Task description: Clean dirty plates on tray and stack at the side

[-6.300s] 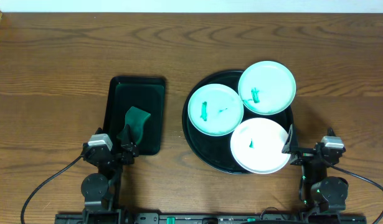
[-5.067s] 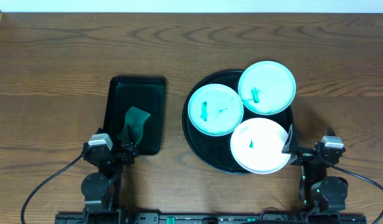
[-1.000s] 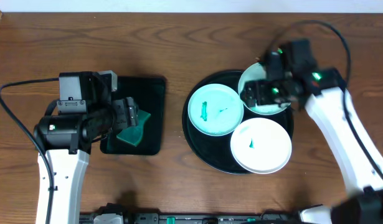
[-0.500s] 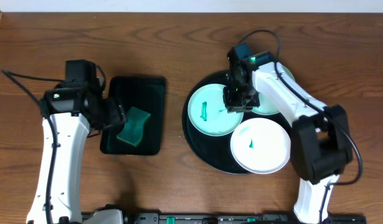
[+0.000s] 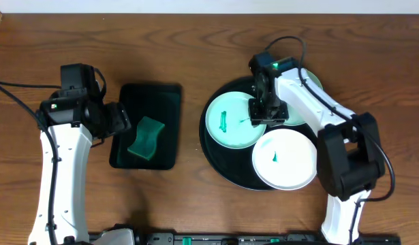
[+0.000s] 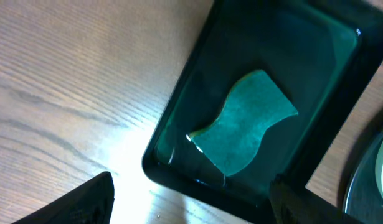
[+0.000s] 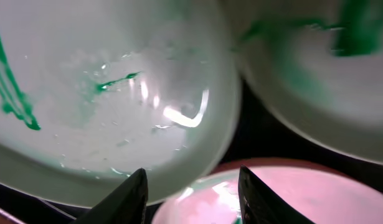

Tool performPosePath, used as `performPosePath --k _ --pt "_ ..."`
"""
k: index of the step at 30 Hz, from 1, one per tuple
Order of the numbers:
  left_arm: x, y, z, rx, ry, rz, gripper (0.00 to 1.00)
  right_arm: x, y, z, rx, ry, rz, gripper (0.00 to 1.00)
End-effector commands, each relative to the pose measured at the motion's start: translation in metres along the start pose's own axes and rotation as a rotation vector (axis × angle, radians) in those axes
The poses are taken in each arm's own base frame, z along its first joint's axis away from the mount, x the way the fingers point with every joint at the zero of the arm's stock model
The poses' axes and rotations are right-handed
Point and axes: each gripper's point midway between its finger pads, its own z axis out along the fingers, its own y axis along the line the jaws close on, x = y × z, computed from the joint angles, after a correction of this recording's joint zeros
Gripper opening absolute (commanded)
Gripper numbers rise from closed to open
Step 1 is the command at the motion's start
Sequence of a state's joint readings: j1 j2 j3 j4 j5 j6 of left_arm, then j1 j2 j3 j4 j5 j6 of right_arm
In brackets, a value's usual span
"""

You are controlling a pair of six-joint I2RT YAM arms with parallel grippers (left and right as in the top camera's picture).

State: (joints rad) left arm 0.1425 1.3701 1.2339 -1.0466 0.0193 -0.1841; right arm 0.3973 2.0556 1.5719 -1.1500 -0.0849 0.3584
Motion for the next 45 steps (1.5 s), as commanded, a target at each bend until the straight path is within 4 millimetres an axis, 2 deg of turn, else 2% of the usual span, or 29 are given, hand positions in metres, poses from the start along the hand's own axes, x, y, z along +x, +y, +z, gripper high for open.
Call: performPosePath --k 1,7,12,18,22,25,28,30,32,34,38,45 --pt "-0.011 0.001 -0.007 -0.004 -0.043 -0.015 0.80 -0.009 -0.011 -0.010 0.069 -0.067 0.003 0.44" --pt "-0.010 0.001 -0.004 -0.007 -0.030 -0.014 0.80 0.001 -0.012 0.017 0.060 -0.044 -0.001 0.41" --pt "-0.009 0.001 0.005 -0.015 0.000 -0.013 0.80 0.006 -0.013 0.035 0.056 -0.047 -0.004 0.33" --pt "-0.007 0.001 0.015 -0.024 0.036 -0.011 0.80 -0.005 -0.008 0.042 0.033 -0.104 0.036 0.21" --pt "-0.006 0.001 0.019 -0.028 0.052 -0.010 0.80 -0.010 -0.009 0.040 0.039 -0.124 0.038 0.22" --pt "-0.004 0.002 0.023 -0.032 0.066 -0.010 0.81 -0.017 -0.004 0.042 0.019 -0.150 0.053 0.26" --pt "0.000 0.003 0.028 -0.038 0.092 -0.008 0.80 -0.020 0.004 0.046 0.010 -0.162 0.033 0.20" --pt "0.004 0.004 0.030 -0.045 0.119 0.004 0.80 -0.018 0.010 0.052 0.012 -0.159 0.018 0.15" --pt "0.012 0.005 0.033 -0.052 0.150 0.009 0.80 -0.017 0.014 0.057 0.014 -0.155 0.006 0.05" --pt "0.020 0.007 0.037 -0.059 0.176 0.011 0.80 -0.016 0.018 0.060 0.015 -0.153 -0.004 0.01" --pt "0.041 0.012 0.049 -0.072 0.241 0.033 0.79 -0.018 0.020 0.068 0.016 -0.151 -0.009 0.01" --pt "0.053 0.010 0.082 -0.038 0.232 0.112 0.73 -0.021 0.022 0.074 0.008 -0.155 -0.010 0.01"
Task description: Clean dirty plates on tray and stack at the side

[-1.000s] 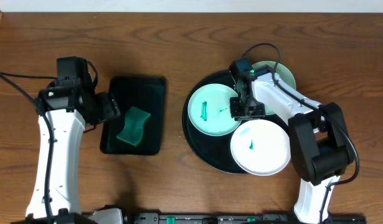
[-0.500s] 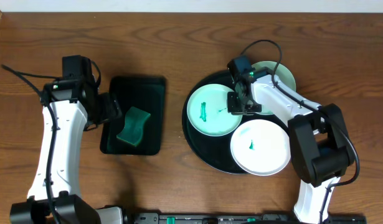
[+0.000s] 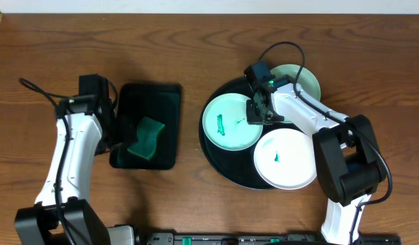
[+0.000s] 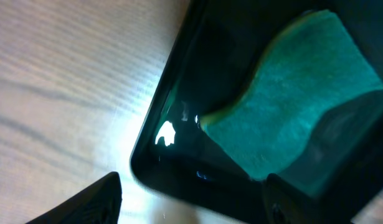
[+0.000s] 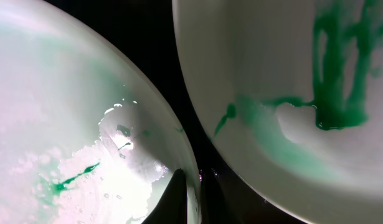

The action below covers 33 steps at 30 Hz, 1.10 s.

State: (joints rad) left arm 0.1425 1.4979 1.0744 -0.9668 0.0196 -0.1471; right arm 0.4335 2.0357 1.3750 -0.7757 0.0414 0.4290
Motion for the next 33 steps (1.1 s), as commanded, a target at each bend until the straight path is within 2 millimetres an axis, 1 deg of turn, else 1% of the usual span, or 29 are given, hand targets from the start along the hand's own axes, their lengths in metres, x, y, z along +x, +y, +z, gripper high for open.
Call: performPosePath --k 1,4,8,13,15,19,22,25,27,29,33 --pt "0.009 -0.005 0.018 0.032 0.027 0.091 0.73 0.020 0.022 0.033 -0.040 0.072 -0.038 0.01" --pt "0.002 -0.018 0.022 0.101 0.001 0.166 0.73 0.019 0.025 0.033 -0.050 0.067 -0.039 0.02" --pt "-0.003 -0.023 0.028 0.126 -0.005 0.221 0.73 0.019 0.026 0.033 -0.052 0.064 -0.042 0.02" --pt "-0.001 -0.028 0.047 0.136 0.049 0.262 0.73 0.019 0.026 0.033 -0.053 0.065 -0.042 0.02" --pt "-0.001 -0.035 0.056 0.136 0.070 0.305 0.73 0.019 0.027 0.033 -0.055 0.066 -0.041 0.02" --pt "-0.001 -0.051 0.064 0.133 0.089 0.412 0.73 0.020 0.028 0.033 -0.062 0.068 -0.041 0.03" --pt "-0.002 -0.053 0.073 0.076 0.095 0.452 0.73 0.020 0.031 0.033 -0.077 0.073 -0.041 0.03" --pt "0.000 -0.050 0.087 0.067 0.130 0.446 0.73 0.021 0.031 0.033 -0.077 0.073 -0.042 0.03" --pt "-0.003 -0.051 0.088 0.068 0.119 0.445 0.73 0.021 0.032 0.033 -0.077 0.073 -0.045 0.03" --pt "-0.009 -0.053 0.085 0.070 0.104 0.445 0.70 0.020 0.034 0.033 -0.081 0.066 -0.050 0.04" --pt "-0.024 -0.057 0.072 0.071 0.078 0.420 0.55 0.021 0.037 0.033 -0.083 0.063 -0.059 0.04"
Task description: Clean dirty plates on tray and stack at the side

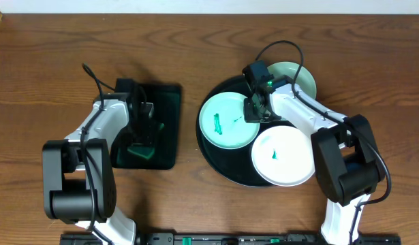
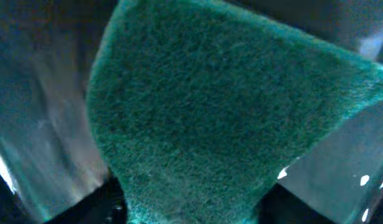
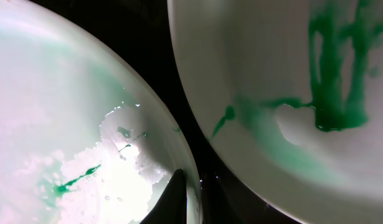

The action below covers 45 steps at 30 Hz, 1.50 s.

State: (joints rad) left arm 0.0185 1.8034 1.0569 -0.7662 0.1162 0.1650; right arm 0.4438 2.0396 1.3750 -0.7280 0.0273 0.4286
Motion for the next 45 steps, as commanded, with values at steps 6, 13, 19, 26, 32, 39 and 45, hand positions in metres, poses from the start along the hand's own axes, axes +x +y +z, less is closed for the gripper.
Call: performPosePath --k 6,13,19,26,32,39,45 --pt "-0.032 0.009 -0.027 -0.032 -0.080 -0.080 0.47 0.030 0.026 0.032 -0.051 0.098 -0.052 0.05" --pt "-0.027 0.008 -0.026 -0.030 -0.061 -0.090 0.67 0.030 0.026 0.032 -0.050 0.099 -0.052 0.06" --pt "-0.031 0.009 -0.027 -0.031 -0.075 -0.088 0.71 0.030 0.026 0.032 -0.050 0.100 -0.052 0.06" --pt "-0.036 0.010 -0.020 -0.032 -0.090 -0.087 0.66 0.030 0.026 0.032 -0.050 0.100 -0.052 0.06" --pt "-0.033 0.010 -0.009 -0.030 -0.054 -0.090 0.52 0.030 0.026 0.032 -0.048 0.100 -0.053 0.06" --pt "-0.034 0.010 -0.007 -0.031 -0.056 -0.090 0.08 0.030 0.026 0.032 -0.048 0.099 -0.052 0.05" --pt "-0.037 0.013 -0.023 -0.047 -0.076 -0.142 0.07 0.030 0.026 0.032 -0.048 0.099 -0.052 0.04"
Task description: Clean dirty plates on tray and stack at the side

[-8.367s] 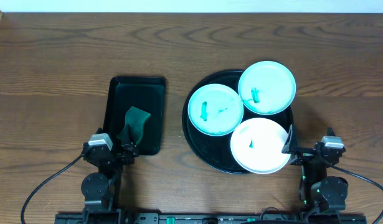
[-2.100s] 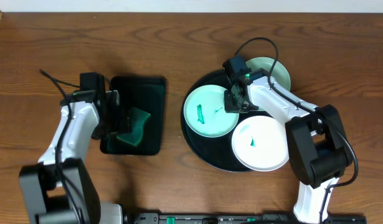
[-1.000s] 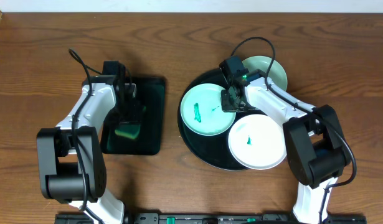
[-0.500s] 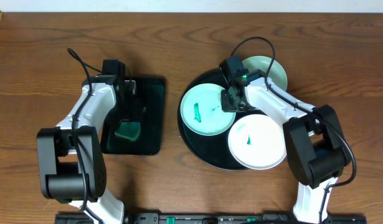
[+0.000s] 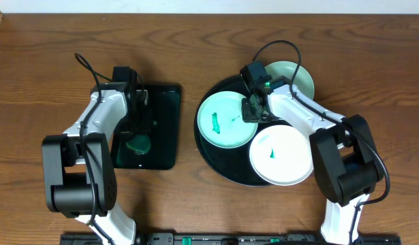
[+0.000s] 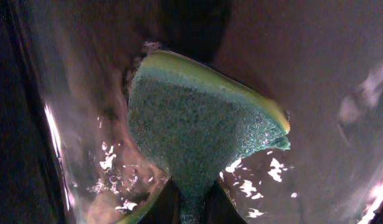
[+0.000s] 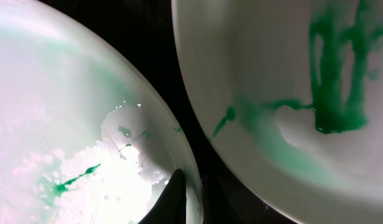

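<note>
The black round tray (image 5: 219, 163) carries three plates. My right gripper (image 5: 253, 110) is shut on the right rim of the green-stained plate (image 5: 223, 122); the right wrist view shows that rim (image 7: 192, 186) pinched between the fingers. A white plate (image 5: 284, 156) with a small green mark lies at the front right. A pale green plate (image 5: 294, 73), smeared green (image 7: 334, 81), lies at the back. My left gripper (image 6: 190, 208) is down in the black basin (image 5: 165, 102), shut on the green sponge (image 6: 203, 118), which is bunched up in shallow water.
The basin stands left of the round tray with a strip of bare wooden table (image 5: 189, 82) between them. Cables run over the table behind both arms. Wooden table extends to the far left and far right.
My left gripper has shut on the sponge, which now stands pinched and bunched instead of lying flat. My right gripper keeps its hold on the plate rim; the plate sits slightly further left.
At first my left gripper was open beside the basin and my right gripper open over the plates. Then the right gripper was shut on the stained plate's rim and the left neared the sponge. Later the left was down on the sponge, and it now holds it.
</note>
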Tool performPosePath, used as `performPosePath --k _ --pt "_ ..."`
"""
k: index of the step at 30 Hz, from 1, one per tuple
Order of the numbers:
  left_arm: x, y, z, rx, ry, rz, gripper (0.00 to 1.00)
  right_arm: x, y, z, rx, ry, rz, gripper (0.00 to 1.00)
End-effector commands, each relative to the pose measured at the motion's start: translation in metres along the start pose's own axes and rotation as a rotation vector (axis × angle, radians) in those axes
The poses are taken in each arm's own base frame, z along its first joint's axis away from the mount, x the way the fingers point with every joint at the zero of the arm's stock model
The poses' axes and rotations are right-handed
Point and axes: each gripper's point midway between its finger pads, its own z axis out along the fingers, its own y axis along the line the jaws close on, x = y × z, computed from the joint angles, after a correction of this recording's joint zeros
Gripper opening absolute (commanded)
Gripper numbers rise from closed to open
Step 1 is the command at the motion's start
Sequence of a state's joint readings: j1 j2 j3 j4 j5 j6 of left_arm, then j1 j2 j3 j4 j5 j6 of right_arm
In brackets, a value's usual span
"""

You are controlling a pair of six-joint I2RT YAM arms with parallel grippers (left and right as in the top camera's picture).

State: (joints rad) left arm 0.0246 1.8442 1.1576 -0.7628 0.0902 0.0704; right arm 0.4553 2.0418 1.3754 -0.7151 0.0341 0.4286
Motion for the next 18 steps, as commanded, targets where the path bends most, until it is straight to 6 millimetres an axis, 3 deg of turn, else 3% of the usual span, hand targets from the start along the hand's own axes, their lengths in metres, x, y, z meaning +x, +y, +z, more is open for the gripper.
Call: performPosePath --k 1,7,10,18 --pt "-0.012 0.004 -0.023 -0.024 -0.037 -0.053 0.07 0.031 0.022 0.031 -0.049 0.110 -0.041 0.04" --pt "-0.029 0.002 -0.087 -0.007 -0.187 -0.180 0.07 0.031 0.022 0.031 -0.051 0.107 -0.041 0.01" --pt "-0.028 -0.001 -0.105 0.010 -0.234 -0.264 0.07 0.031 0.022 0.031 -0.050 0.108 -0.041 0.01" --pt "-0.032 -0.081 -0.099 0.119 -0.243 -0.300 0.07 0.031 0.018 0.031 -0.050 0.119 0.005 0.01"
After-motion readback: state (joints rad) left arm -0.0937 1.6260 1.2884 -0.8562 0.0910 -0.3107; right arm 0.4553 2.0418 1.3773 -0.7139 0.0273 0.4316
